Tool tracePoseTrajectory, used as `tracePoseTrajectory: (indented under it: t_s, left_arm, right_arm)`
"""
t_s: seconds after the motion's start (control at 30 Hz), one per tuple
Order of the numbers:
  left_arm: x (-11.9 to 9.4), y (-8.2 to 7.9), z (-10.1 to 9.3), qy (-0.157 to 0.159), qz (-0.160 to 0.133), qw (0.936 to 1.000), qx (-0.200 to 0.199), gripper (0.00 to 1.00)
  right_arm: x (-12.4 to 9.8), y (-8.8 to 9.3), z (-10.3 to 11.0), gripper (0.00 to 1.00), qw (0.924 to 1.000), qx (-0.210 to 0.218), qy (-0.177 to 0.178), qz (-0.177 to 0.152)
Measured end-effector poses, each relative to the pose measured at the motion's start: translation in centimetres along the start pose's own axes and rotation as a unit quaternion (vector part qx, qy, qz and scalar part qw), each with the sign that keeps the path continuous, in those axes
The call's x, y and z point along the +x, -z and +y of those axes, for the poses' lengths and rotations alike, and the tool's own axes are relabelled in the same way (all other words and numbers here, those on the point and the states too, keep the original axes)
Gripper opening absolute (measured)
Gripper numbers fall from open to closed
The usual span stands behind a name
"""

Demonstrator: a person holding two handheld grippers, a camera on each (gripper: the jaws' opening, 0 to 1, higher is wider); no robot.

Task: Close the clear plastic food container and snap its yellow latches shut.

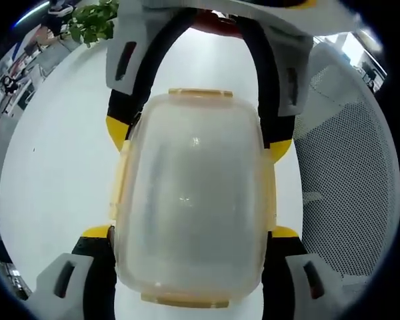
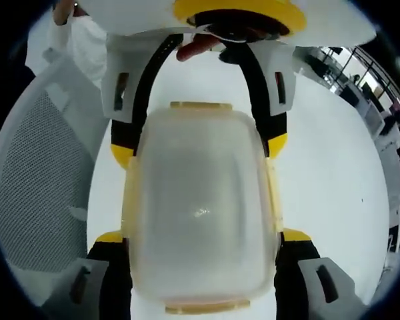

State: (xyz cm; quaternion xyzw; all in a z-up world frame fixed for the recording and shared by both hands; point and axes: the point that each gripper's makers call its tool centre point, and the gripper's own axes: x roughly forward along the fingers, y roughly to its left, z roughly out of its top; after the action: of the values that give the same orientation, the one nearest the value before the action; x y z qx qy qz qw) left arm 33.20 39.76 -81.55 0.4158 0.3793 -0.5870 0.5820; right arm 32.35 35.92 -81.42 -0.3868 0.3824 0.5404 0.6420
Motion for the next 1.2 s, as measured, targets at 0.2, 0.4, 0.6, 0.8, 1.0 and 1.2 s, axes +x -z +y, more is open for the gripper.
tracePoseTrajectory:
  t_s: [0.2,0.4,0.6,0.8,1.0,1.2]
  left_arm:
    - [0.0,0.0,0.0,0.002,0.000,1.0000,-0.002,0.93]
    - [0.0,0.1,0.2,0.007,-0.001,1.0000,-0.004,0.93]
    - [0.1,0.0,0.6,0.009,0.000,1.0000,-0.005,0.94]
    - [0.1,0.1,0.9,0.009,0.002,0.9999,-0.005,0.94]
    - [0.1,0.1,0.9,0.010,0.010,0.9999,-0.003,0.94]
    - [0.2,0.2,1.4,0.011,0.010,0.9999,0.000,0.94]
  right_arm:
    - [0.0,0.0,-0.1,0.90,0.9999,-0.002,-0.013,0.001]
    - [0.0,-0.1,-0.1,0.90,0.9999,-0.003,-0.015,-0.004]
    - [0.1,-0.1,-0.7,0.90,0.9999,-0.002,-0.016,-0.004]
    - [0.2,-0.2,-0.9,0.91,0.9998,-0.001,-0.019,-0.004]
    - [0.3,-0.1,-0.9,0.92,0.9996,0.004,-0.028,-0.001]
    - [0.4,-0.1,-1.3,0.92,0.9995,0.008,-0.031,0.000]
